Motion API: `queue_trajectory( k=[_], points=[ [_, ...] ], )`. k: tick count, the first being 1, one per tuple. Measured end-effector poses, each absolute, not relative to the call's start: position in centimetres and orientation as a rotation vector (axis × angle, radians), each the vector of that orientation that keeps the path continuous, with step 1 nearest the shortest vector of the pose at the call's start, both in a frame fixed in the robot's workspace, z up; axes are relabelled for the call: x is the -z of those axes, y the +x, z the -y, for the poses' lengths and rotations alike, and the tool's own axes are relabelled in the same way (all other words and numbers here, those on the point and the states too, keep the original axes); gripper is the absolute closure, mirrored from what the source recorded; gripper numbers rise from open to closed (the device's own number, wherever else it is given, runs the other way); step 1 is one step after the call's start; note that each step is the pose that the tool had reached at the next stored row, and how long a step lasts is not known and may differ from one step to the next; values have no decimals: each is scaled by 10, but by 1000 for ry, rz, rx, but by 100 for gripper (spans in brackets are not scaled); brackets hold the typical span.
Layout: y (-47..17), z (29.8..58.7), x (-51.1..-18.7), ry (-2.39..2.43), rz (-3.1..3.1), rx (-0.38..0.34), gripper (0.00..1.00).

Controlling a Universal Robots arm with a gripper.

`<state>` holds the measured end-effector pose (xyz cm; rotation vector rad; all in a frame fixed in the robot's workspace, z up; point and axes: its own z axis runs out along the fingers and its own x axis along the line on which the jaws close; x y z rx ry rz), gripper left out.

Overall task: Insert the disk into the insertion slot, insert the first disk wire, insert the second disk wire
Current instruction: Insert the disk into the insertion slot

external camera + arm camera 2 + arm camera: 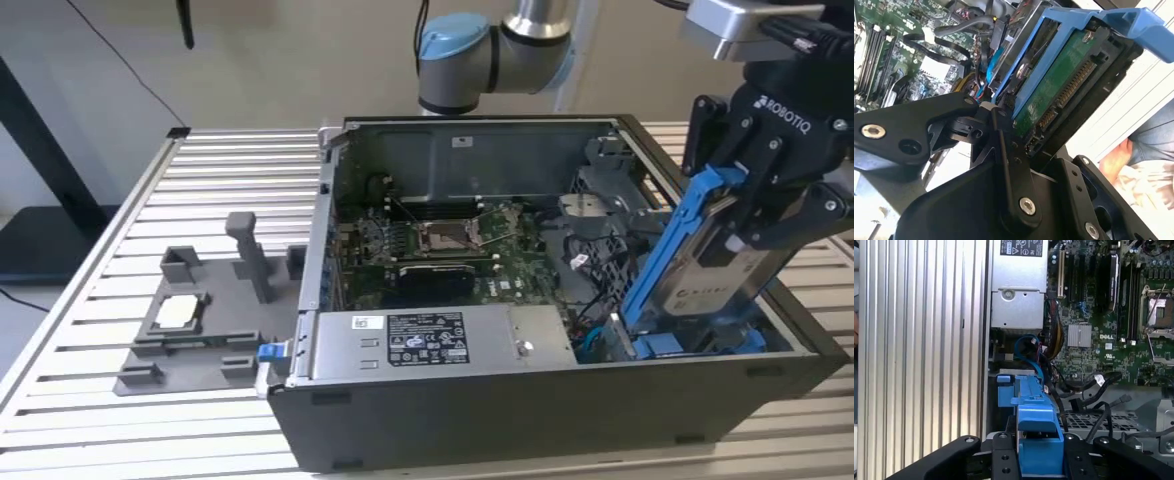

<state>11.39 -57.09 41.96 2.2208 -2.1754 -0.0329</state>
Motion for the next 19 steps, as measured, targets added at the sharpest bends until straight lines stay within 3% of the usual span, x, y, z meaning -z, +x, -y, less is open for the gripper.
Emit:
queue_trajectory(
  k=[19],
  points=[
    [116,571,-401,2241,2155,32,67]
  ],
)
